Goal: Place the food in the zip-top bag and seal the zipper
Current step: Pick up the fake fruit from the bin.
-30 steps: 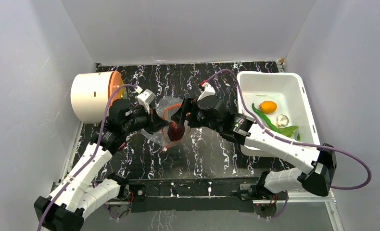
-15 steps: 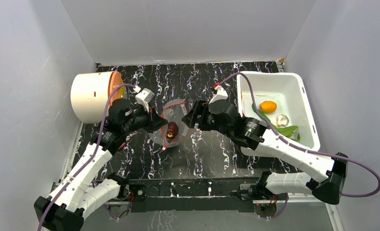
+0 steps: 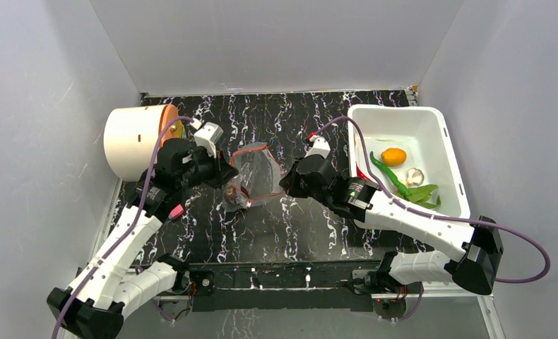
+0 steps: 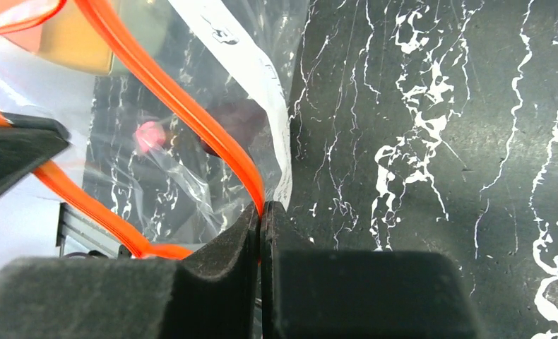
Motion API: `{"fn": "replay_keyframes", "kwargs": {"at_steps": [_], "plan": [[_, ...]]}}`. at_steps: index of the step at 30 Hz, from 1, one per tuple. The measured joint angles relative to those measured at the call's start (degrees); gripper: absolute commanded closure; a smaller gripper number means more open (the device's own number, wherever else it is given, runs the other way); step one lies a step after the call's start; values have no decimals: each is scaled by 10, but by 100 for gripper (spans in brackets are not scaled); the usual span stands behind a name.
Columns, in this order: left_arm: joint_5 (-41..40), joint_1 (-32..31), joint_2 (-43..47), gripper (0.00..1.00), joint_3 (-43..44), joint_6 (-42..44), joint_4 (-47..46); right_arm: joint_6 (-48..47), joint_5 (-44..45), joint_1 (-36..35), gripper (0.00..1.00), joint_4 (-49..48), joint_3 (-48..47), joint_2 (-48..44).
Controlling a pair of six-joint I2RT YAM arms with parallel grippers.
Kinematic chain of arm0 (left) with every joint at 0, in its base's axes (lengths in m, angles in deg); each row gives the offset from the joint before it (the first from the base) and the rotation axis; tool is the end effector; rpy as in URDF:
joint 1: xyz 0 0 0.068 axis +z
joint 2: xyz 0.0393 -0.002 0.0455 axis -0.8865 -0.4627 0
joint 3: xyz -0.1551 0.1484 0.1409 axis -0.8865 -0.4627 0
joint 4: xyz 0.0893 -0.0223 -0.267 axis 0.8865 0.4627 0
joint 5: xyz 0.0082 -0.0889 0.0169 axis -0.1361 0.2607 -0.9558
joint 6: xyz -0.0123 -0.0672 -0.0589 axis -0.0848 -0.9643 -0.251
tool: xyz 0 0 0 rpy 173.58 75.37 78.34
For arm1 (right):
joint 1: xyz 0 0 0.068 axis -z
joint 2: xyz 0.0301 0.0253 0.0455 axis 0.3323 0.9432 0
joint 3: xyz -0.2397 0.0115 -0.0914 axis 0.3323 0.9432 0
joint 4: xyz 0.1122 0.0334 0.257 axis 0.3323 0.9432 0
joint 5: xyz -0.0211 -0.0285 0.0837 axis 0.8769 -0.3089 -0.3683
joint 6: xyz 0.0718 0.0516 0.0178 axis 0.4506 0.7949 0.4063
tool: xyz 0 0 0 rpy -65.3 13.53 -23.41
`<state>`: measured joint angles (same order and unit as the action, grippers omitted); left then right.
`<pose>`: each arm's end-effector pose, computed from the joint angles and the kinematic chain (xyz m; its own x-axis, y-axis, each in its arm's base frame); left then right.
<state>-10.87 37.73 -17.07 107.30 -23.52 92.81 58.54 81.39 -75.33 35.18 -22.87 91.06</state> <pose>0.2375 -0.1403 0.3197 -0.4509 -0.0197 -0.8923 0.6072 0.7260 -0.3229 0.2050 0.2602 0.2661 -0.7065 0.2534 -0.6608 -0.1794 0.8391 0.5136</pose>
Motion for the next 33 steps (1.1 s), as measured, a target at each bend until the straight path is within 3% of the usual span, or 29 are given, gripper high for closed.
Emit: {"fn": "replay_keyframes", "kwargs": {"at_steps": [3,7,12,19,28,33], "plan": [[-26,0,-10,100,39,13,28,-7,9,0,100,0,0,0],[-20,0,-5,100,35,22,16,-26,-7,0,80,-21,0,4],[-23,0,5,100,-9,43,11,-56,-46,0,66,-46,-1,20],[-21,0,8,100,-43,73,0,-77,-66,0,37,-47,-22,22],[-16,0,38,100,-103,83,-48,-136,-22,6,31,-10,-97,8],[-10,0,42,100,-122,84,-65,-181,17,92,31,27,-141,-7]]}}
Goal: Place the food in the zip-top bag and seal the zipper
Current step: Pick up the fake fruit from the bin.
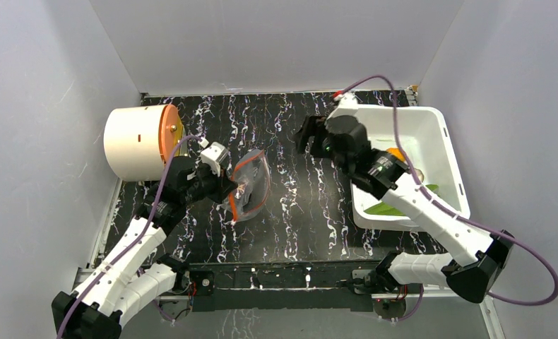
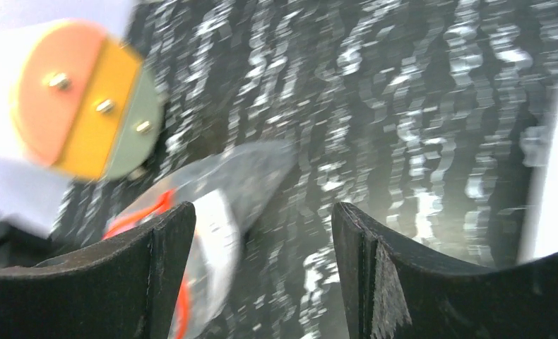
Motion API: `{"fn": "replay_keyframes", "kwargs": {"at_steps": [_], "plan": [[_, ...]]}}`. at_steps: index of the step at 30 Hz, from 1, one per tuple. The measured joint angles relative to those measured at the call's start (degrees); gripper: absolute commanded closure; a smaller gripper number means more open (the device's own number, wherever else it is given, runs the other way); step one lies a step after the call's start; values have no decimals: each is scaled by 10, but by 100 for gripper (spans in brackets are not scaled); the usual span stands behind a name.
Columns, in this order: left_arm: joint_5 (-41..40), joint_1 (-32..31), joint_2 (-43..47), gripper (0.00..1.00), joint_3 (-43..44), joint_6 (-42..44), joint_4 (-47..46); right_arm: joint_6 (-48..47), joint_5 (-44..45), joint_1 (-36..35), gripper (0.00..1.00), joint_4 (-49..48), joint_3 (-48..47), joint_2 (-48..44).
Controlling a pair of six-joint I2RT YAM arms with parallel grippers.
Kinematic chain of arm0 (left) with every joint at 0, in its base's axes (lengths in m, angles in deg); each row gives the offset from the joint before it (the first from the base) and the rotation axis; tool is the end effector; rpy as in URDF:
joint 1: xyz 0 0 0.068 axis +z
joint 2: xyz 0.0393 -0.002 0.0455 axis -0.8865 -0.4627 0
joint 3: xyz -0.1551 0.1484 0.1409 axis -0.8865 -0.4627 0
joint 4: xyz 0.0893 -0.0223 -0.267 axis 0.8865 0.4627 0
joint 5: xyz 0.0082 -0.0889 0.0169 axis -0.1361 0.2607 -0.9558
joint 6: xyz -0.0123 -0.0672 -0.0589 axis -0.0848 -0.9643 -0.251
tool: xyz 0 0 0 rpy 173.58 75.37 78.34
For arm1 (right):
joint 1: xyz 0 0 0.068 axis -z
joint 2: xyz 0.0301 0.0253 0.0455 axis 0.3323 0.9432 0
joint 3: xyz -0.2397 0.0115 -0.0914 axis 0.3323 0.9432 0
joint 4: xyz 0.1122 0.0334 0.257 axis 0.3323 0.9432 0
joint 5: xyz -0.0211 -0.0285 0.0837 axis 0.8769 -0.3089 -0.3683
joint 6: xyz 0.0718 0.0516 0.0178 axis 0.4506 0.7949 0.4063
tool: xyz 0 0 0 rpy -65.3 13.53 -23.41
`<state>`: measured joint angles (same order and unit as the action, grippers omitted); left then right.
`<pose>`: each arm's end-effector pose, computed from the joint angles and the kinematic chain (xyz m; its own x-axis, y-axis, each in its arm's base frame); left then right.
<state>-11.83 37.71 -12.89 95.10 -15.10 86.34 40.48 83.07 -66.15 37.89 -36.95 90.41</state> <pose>0.2301 -0.1356 0.2662 -0.3790 0.0966 -0.9203 0.6513 0.7343 -0.1912 0.2462 0.2234 0.3624 -0.4808 0.2110 -0.8511 -0.2722 0.8868 0.3736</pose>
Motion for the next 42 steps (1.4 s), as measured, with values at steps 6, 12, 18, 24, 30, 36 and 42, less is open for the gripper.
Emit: {"fn": "replay_keyframes", "kwargs": {"at_steps": [6,12,18,24,30,36,42], "plan": [[1,0,12,100,-3,6,-4,-42,47,123,29,42,-3,-2],[0,0,29,100,-6,9,-4,-71,105,225,26,65,-3,12],[-2,0,31,100,-6,13,-3,-76,111,334,16,63,9,41],[-3,0,37,100,-7,14,-4,-57,96,436,18,39,54,56],[-3,0,38,100,-7,16,-4,-24,75,492,17,11,87,102],[-3,0,41,100,-7,16,-4,19,53,527,18,-8,93,160],[-3,0,42,100,-7,16,-4,71,21,546,18,-36,96,196]]}}
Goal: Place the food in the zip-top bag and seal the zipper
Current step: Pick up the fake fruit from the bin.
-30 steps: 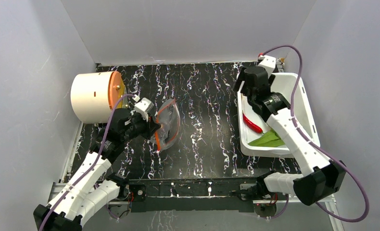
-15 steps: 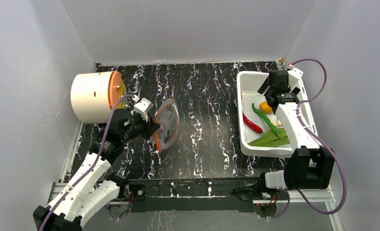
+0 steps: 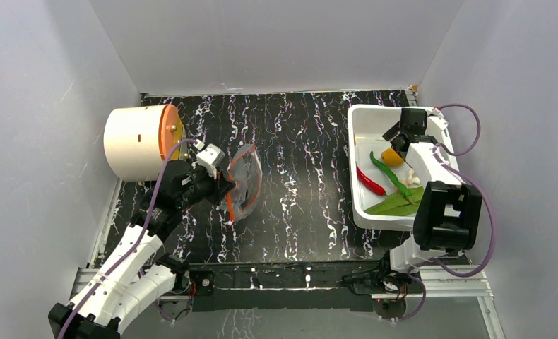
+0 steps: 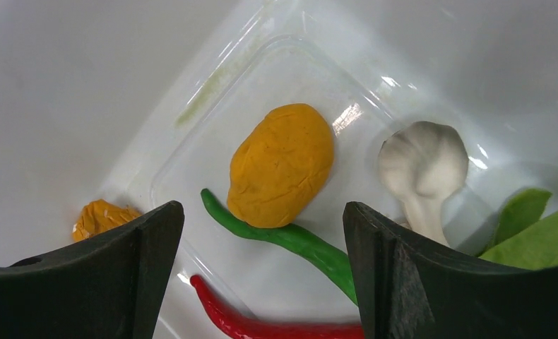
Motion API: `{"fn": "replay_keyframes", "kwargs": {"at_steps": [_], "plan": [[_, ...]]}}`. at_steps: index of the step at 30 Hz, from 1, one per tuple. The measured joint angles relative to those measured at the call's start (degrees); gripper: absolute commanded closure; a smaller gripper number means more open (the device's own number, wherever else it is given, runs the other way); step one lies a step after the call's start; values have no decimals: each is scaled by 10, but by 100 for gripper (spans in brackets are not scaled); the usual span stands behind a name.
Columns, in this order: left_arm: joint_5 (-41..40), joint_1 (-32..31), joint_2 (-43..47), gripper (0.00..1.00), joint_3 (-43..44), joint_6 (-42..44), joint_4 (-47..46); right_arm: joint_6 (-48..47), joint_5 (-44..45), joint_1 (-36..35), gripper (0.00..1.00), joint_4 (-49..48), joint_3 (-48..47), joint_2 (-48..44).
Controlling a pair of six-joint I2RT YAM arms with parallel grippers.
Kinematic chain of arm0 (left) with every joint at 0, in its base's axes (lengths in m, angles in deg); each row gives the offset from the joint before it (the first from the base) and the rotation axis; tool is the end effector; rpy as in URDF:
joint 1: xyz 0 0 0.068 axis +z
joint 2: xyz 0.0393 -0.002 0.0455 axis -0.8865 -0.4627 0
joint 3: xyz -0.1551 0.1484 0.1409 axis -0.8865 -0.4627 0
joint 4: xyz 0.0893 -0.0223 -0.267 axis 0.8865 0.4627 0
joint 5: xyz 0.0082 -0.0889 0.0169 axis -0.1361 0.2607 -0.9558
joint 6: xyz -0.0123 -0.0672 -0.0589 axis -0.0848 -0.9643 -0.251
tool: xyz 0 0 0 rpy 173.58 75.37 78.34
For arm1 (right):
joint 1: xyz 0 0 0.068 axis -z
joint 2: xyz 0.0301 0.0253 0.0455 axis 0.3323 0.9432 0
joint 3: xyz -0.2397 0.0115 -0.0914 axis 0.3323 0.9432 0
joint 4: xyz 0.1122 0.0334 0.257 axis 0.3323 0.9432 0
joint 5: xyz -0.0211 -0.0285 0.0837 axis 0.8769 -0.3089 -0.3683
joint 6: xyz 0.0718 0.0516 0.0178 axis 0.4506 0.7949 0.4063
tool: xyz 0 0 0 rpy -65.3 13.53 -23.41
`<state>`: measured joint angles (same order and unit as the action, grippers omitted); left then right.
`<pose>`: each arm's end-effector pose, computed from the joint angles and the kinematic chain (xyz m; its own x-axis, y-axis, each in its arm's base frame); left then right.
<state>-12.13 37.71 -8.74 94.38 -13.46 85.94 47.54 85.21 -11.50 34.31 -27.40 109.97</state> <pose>0.2201 -0.1306 0.2794 -0.3032 0.0912 -0.9486 0.6678 0.7305 -0.1432 0.3710 -0.0809 0.1884 -0.3520 0.6365 -0.6862 0.7479 0.6321 0.2027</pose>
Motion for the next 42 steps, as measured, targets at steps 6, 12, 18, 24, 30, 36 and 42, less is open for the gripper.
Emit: {"fn": "replay_keyframes", "kwargs": {"at_steps": [6,12,18,24,30,36,42], "plan": [[0,0,0,100,0,1,0,63,-19,18,19,-1,0,46],[0,0,0,100,0,1,0,109,-29,23,20,-2,-1,56],[0,0,1,100,0,1,0,136,-36,24,20,-1,-16,82],[0,0,2,100,0,1,0,158,-44,24,26,5,-17,98],[0,0,7,100,0,1,0,164,-46,24,33,6,-19,107],[-1,0,8,100,0,1,0,171,-50,28,35,-1,-19,108],[-3,0,8,100,0,1,0,170,-53,31,34,-9,-19,118]]}}
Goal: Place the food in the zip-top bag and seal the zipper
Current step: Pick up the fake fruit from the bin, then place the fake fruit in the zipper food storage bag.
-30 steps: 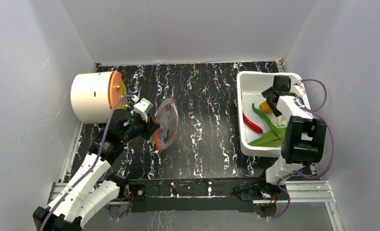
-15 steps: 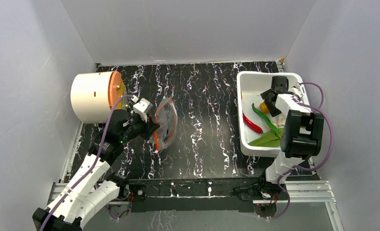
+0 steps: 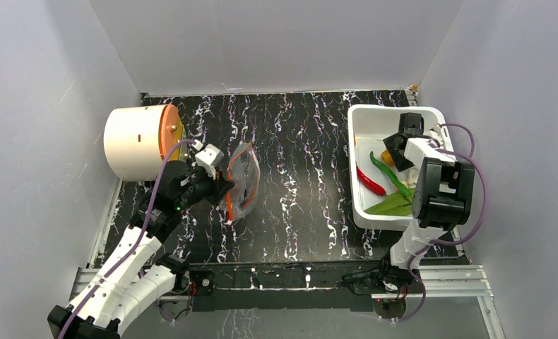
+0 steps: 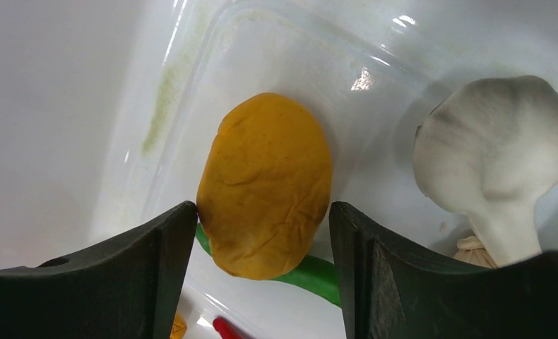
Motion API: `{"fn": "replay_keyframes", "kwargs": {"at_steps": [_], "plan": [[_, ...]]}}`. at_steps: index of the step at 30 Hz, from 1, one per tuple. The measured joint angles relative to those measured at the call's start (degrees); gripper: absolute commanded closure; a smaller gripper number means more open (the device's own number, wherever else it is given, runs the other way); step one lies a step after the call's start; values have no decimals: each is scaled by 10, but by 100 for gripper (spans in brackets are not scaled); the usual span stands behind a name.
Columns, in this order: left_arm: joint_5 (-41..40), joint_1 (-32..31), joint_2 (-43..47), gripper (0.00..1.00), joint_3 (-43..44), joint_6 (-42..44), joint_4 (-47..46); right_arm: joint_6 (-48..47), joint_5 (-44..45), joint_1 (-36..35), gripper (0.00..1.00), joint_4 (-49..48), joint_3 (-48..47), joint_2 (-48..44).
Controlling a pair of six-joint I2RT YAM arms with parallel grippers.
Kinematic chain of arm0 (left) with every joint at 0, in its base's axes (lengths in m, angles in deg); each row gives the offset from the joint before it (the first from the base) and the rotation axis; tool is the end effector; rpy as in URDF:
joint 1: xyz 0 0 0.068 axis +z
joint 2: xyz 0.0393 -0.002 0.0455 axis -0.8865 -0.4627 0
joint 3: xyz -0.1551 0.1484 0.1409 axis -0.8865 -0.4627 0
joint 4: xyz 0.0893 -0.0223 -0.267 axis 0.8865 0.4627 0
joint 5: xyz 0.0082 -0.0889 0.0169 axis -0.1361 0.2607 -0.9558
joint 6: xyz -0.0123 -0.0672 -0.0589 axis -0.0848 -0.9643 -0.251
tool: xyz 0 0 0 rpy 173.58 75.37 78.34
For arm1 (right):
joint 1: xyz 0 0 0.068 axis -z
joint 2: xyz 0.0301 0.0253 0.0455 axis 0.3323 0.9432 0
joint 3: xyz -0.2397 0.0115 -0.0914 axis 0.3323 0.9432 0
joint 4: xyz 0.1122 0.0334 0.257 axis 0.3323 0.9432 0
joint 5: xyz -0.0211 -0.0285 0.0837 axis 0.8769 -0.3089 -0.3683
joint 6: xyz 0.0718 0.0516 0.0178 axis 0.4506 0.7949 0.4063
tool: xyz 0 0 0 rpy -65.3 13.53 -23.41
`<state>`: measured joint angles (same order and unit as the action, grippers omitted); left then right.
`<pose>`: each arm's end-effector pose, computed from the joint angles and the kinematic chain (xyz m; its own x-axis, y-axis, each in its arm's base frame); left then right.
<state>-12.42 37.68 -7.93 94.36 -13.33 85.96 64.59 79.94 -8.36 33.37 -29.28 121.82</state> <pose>0.2181 -0.1294 0.2824 -0.2899 0.0875 -0.9531 0.6671 0.7325 -0.1357 0.3859 -0.0978 0.1232 -0.1960 0.8476 -0.4932 0.8688 0.3833 0.3134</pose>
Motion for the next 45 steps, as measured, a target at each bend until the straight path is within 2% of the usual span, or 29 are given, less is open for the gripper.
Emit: {"fn": "replay_keyframes", "kwargs": {"at_steps": [3,7,20,31,40,45], "plan": [[0,0,0,100,0,0,0,0,-5,1,37,0,0,19],[-2,0,0,100,0,0,0,-1,-11,3,48,3,0,30],[-2,0,0,100,0,0,0,-23,-18,3,52,-2,2,26],[-2,0,0,100,0,0,0,-80,-44,3,55,-2,23,-80],[-3,0,0,100,0,0,0,-154,-134,-4,54,5,34,-179],[-4,0,0,100,0,0,0,-191,-184,-46,51,14,34,-239]]}}
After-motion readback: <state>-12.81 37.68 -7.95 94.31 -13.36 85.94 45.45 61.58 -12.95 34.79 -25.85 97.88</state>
